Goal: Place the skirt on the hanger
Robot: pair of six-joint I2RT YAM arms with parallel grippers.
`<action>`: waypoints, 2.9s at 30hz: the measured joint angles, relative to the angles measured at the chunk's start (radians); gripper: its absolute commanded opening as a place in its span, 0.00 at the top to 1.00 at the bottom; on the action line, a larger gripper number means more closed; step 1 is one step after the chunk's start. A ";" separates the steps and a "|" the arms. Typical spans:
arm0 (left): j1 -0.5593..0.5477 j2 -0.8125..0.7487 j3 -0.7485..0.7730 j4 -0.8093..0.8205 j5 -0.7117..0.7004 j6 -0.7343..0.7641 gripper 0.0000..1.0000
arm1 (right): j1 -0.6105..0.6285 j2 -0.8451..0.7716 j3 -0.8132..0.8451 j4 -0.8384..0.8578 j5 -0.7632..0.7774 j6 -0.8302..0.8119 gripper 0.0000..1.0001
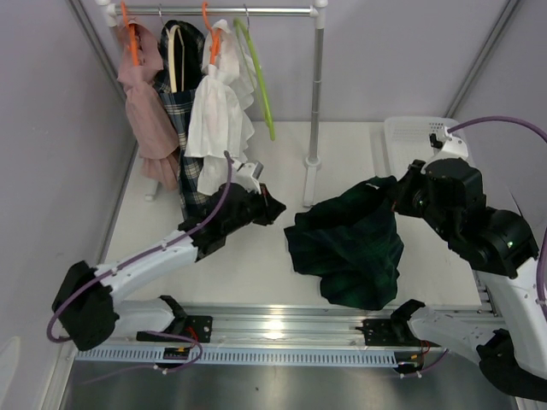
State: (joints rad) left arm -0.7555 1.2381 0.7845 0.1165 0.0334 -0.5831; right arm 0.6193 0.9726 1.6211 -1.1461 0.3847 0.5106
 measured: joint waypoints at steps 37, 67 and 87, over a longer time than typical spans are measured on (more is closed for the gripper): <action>0.000 0.311 0.060 0.179 0.176 -0.121 0.43 | -0.019 0.077 0.240 -0.058 -0.106 -0.033 1.00; 0.002 -0.187 0.163 -0.212 0.053 -0.014 1.00 | -0.021 0.105 0.267 -0.061 -0.007 -0.072 1.00; 0.005 -0.193 0.770 -0.774 -0.102 0.164 1.00 | -0.028 0.141 0.338 -0.001 0.108 -0.124 1.00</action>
State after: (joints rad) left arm -0.7506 1.0454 1.5543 -0.6579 -0.0685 -0.4187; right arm 0.5911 1.1137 1.9587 -1.1473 0.4923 0.3862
